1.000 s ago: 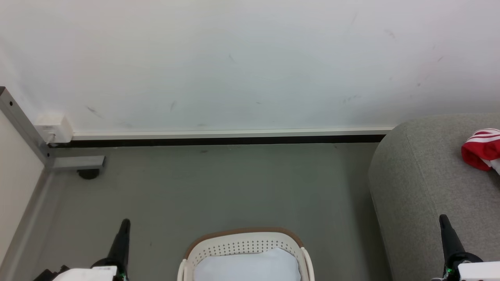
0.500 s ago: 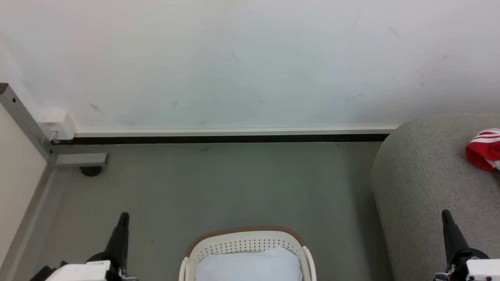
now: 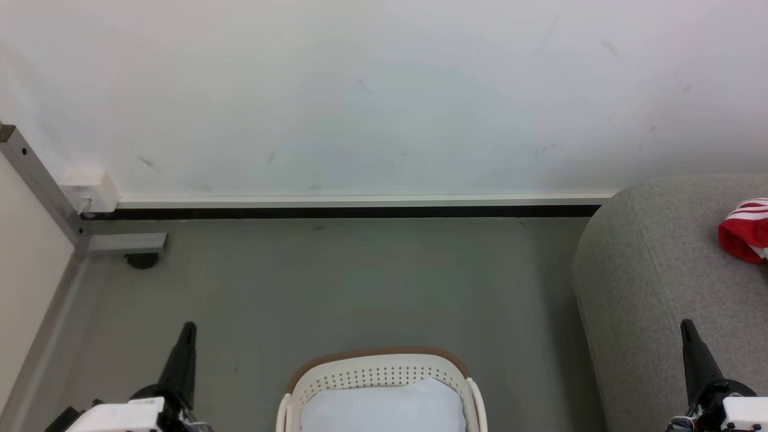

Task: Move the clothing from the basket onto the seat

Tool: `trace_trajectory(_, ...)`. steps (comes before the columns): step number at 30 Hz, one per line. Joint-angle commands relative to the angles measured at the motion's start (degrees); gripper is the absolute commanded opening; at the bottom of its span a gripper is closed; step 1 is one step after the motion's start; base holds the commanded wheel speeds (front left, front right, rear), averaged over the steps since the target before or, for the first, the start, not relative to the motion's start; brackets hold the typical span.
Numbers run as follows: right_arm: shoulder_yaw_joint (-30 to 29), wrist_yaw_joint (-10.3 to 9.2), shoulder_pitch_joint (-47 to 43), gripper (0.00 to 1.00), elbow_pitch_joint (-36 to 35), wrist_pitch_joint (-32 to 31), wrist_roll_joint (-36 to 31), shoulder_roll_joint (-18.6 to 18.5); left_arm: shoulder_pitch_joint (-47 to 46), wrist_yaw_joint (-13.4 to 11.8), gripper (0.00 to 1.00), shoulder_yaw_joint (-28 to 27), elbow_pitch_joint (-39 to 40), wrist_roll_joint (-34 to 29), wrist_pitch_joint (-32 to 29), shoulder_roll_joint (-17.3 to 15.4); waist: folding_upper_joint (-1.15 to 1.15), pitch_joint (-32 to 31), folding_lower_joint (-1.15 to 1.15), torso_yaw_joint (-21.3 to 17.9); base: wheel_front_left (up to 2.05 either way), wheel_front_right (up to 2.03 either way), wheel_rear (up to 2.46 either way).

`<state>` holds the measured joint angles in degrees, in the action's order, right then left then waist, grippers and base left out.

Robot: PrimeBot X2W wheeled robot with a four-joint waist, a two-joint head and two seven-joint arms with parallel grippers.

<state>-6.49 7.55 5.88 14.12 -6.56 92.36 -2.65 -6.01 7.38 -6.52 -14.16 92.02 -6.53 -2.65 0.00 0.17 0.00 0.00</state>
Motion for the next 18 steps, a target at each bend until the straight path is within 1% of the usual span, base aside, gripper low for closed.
trace_trajectory(1, -0.2, -0.12, 0.7, 0.0, -0.3, -0.2, 0.1, -0.4, -0.6, 0.2, 0.0, -0.1, 0.2, 0.7, -0.2, -0.4, 0.0, 0.0, 0.0, 0.0, 0.0, 0.0, 0.0)
trace_trajectory(18, -0.2, -0.12, 0.7, 0.0, -0.3, -0.2, 0.1, -0.4, -0.6, 0.2, 0.0, -0.1, 0.2, 0.7, -0.2, -0.4, 0.0, 0.0, 0.0, 0.0, 0.0, 0.0, 0.0)
